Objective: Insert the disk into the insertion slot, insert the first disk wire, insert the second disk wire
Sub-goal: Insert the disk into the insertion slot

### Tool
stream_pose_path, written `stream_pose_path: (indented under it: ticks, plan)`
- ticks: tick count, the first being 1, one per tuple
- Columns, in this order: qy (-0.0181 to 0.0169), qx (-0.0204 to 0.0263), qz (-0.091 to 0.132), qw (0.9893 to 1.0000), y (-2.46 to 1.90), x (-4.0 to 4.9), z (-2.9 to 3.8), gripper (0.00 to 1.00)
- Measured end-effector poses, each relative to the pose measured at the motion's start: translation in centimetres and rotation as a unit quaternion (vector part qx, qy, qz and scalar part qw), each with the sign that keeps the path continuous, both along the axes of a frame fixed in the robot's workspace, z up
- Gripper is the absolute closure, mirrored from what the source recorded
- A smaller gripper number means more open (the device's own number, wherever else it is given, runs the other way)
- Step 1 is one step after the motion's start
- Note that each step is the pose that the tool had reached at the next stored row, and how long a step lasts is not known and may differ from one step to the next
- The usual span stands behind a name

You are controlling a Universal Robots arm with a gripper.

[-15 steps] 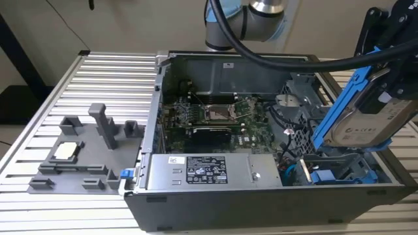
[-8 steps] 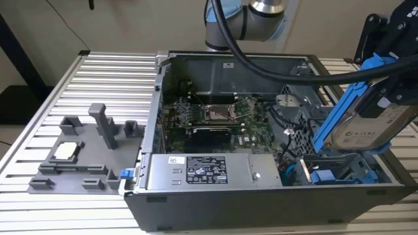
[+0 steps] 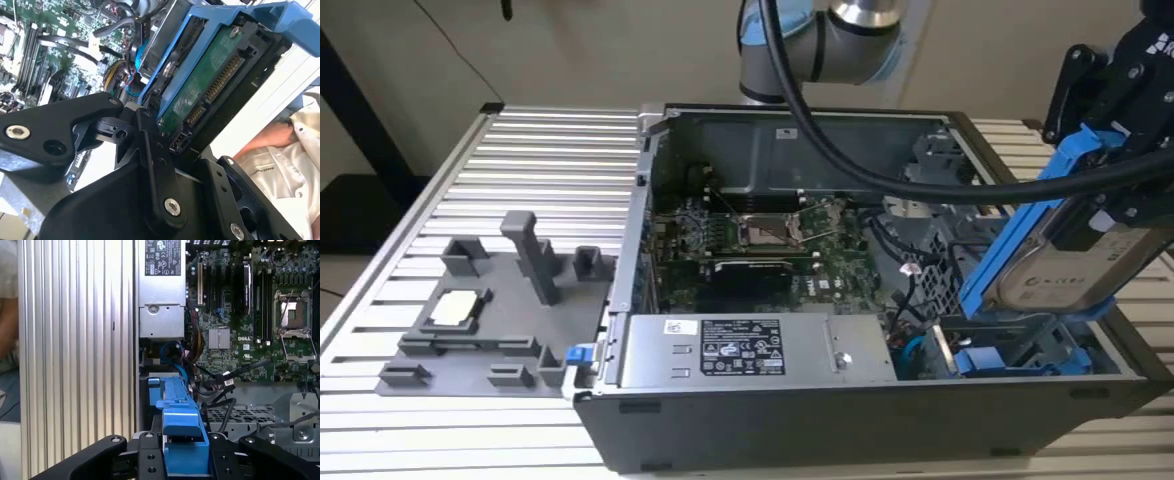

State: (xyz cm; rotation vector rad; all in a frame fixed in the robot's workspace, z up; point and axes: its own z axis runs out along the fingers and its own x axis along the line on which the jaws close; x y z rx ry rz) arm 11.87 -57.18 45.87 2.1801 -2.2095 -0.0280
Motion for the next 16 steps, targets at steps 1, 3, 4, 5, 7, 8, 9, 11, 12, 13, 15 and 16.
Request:
stream_pose_path:
  ticks: [1, 3, 4, 5, 7, 8, 9, 11, 12, 13, 15, 16]
  plan:
    - [0.0, 0.0001, 0.0, 1.0, 0.0, 0.03, -0.13, 0.67]
    - [-0.0001, 0.0001, 0.0, 1.0, 0.0, 0.06, -0.36, 0.67]
    - [-0.0001, 0.0, 0.001, 1.0, 0.0, 0.08, -0.48, 0.67]
    - [-0.0002, 0.0001, 0.001, 1.0, 0.0, 0.09, -0.59, 0.67]
    - [-0.0003, 0.0, 0.001, 1.0, 0.0, 0.12, -0.78, 0.67]
    - [-0.0004, 0.0001, 0.001, 1.0, 0.0, 0.13, -0.88, 0.67]
    - [-0.0004, 0.0, 0.001, 1.0, 0.0, 0.15, -0.98, 0.67]
    - [-0.0004, 0.0001, 0.001, 1.0, 0.0, 0.2, -1.21, 0.67]
    - [-0.0004, 0.0001, 0.001, 1.0, 0.0, 0.22, -1.33, 0.67]
    - [-0.0004, 0.0, 0.001, 1.0, 0.0, 0.23, -1.44, 0.67]
    - [-0.0004, 0.0001, 0.002, 1.0, 0.0, 0.29, -1.68, 0.67]
    - [-0.0004, 0.0001, 0.002, 1.0, 0.0, 0.33, -1.82, 0.67]
